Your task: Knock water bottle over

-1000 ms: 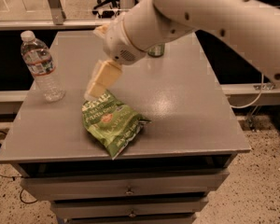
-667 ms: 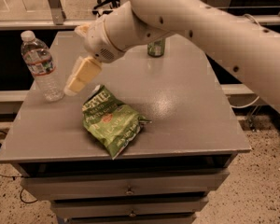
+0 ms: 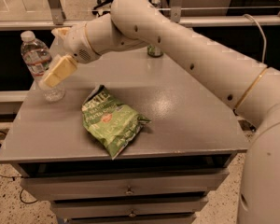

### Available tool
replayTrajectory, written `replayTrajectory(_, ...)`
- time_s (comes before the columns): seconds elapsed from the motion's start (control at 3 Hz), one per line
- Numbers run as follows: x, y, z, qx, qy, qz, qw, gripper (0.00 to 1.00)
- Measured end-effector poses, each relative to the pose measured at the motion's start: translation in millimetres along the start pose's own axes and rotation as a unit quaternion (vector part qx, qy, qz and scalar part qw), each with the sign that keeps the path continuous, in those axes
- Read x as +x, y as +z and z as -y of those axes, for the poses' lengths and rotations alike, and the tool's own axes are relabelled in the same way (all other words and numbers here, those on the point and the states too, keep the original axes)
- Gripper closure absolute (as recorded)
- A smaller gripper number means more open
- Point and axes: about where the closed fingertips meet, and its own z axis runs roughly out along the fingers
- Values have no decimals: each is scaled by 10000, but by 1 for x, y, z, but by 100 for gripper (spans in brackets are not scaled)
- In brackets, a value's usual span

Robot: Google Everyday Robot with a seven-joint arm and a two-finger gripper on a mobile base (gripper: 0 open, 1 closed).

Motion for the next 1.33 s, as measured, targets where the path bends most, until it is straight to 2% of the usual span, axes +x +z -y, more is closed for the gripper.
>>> replayTrajectory(0.33, 3, 17, -3, -185, 320, 265, 9990, 15)
replayTrajectory(0.67, 4, 13, -3, -248, 657, 387, 9968, 38)
replayTrajectory(1.0, -4, -7, 1, -149, 881, 536, 9946, 62)
replayTrajectory(1.33, -11, -51, 16, 227, 815, 472, 9953, 84)
